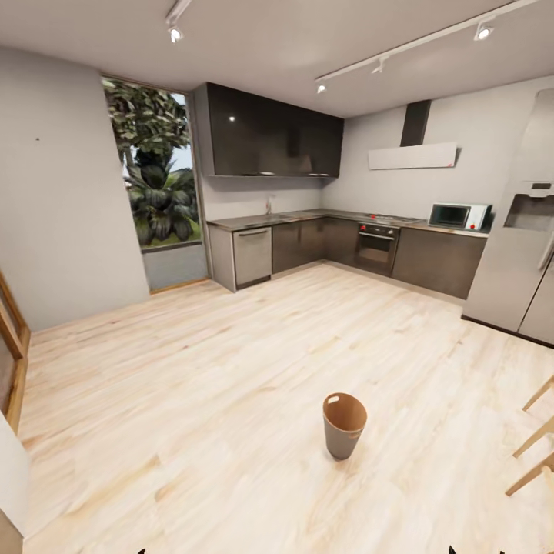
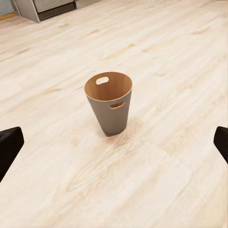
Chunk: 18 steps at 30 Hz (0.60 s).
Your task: Put the three can of soda from the living room inside the tash can in the kitchen.
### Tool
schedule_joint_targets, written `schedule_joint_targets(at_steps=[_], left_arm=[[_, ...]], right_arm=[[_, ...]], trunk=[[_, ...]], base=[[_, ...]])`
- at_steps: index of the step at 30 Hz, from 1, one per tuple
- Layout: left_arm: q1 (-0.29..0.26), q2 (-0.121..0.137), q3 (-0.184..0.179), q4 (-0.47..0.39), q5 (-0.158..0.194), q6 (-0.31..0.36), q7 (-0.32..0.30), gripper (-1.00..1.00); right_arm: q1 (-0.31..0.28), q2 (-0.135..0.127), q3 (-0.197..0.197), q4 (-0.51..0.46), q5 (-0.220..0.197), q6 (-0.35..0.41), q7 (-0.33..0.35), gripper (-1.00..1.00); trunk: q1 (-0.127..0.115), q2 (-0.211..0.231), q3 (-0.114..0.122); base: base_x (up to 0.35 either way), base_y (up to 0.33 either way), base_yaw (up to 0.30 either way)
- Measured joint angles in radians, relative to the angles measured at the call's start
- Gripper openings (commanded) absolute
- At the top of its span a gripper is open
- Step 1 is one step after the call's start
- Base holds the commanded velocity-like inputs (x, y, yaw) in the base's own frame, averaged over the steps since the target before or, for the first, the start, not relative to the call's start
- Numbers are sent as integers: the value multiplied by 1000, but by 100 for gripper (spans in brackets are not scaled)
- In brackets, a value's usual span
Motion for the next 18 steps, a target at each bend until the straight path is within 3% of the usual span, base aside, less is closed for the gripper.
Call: schedule_joint_targets(at_steps=[18], left_arm=[[0,0,0,1,1,1,2,100]], right_arm=[[0,0,0,0,-2,0,-1,100]], trunk=[[0,0,0]], base=[[318,-15,-1]])
